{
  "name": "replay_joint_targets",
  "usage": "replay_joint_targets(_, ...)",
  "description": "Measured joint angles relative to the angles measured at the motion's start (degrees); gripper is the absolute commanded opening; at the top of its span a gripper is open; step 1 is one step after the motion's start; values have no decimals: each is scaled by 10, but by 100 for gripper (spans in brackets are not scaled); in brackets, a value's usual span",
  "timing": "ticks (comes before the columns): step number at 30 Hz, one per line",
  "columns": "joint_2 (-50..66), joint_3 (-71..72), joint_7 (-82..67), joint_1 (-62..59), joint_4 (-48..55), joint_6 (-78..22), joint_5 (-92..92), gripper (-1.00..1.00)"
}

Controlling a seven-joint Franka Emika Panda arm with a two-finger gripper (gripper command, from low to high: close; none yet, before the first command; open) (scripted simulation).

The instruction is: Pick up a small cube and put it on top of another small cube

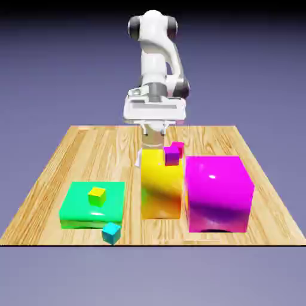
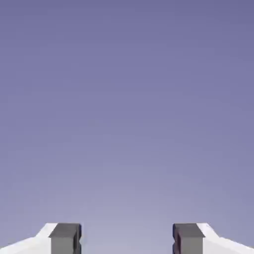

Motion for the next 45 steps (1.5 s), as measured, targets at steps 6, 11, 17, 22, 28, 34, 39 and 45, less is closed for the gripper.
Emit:
replay_joint_targets(6, 125, -22, 6, -14, 123, -131, 24, 0)
replay_joint_targets(11, 228, -40, 12, -25, 225, -240, 44, 0)
replay_joint_targets(17, 353, -61, 18, -40, 347, -372, 68, 0)
replay_joint_targets(22, 457, -79, 24, -50, 449, -481, 88, 0)
replay_joint_targets(28, 581, -101, 30, -63, 572, -612, 112, 0)
replay_joint_targets(34, 706, -122, 36, -77, 695, -743, 136, 0)
replay_joint_targets(39, 810, -140, 42, -88, 797, -852, 156, 0)
replay_joint_targets(45, 826, -139, 32, -76, 728, -785, 167, 0)
